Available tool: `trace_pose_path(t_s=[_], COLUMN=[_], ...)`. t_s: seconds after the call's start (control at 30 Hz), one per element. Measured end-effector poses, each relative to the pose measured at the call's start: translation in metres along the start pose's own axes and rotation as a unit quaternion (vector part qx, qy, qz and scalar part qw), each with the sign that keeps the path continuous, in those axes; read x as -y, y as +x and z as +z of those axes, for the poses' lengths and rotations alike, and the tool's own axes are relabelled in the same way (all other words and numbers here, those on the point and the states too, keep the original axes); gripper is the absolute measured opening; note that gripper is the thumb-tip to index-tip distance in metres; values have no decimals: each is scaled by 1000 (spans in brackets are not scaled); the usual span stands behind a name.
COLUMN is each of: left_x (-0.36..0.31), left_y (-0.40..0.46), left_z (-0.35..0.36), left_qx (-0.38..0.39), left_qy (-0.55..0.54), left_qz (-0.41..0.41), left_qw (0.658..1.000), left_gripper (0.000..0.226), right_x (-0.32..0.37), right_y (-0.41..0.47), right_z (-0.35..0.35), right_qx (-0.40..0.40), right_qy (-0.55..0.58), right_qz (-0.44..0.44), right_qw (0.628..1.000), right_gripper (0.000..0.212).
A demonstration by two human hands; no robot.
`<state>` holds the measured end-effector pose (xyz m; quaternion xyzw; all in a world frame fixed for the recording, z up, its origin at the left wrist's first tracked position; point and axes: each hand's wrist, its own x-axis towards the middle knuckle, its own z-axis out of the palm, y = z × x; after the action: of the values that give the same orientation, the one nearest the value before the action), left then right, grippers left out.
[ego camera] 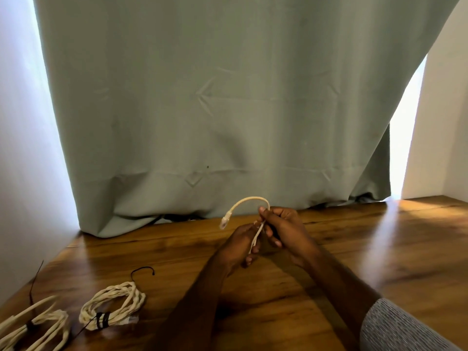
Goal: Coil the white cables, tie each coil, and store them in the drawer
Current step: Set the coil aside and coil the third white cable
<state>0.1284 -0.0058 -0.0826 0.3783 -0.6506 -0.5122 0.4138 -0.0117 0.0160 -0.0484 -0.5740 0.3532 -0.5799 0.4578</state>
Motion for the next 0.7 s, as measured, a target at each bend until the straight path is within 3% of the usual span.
trace_pose_path(t_s=[0.1,0.27,0.37,0.43,0.57,0.63,0.7], left_x=[1,-8,-7,-8,-7,-6,-7], left_y=[-1,-8,-10,-12,-13,-14,-15], left_z=[1,4,3,2,2,2,2], left_qx=[-1,24,44,56,78,80,67], left_qy=[2,6,9,20,46,55,49], left_qz=[-26,-62,-36,-23,9,20,6], left_qw=[1000,998,998,998,996,995,997], left_gripper=[39,50,42,35,17,8,15], right_x=[3,1,-2,0,0,-5,-12], right_y=[5,5,7,8,3,5,11], right_z=[-12,-20,-22,-24,-25,-26,-32], right_qx=[-29,-37,-41,-86,-118,-127,-113], right_qy=[39,8,92,113,-83,-213,-328], right_qz=[35,69,83,73,-83,-203,-296], right_qw=[998,997,991,987,986,947,890], right_gripper=[34,31,19,27,30,20,11])
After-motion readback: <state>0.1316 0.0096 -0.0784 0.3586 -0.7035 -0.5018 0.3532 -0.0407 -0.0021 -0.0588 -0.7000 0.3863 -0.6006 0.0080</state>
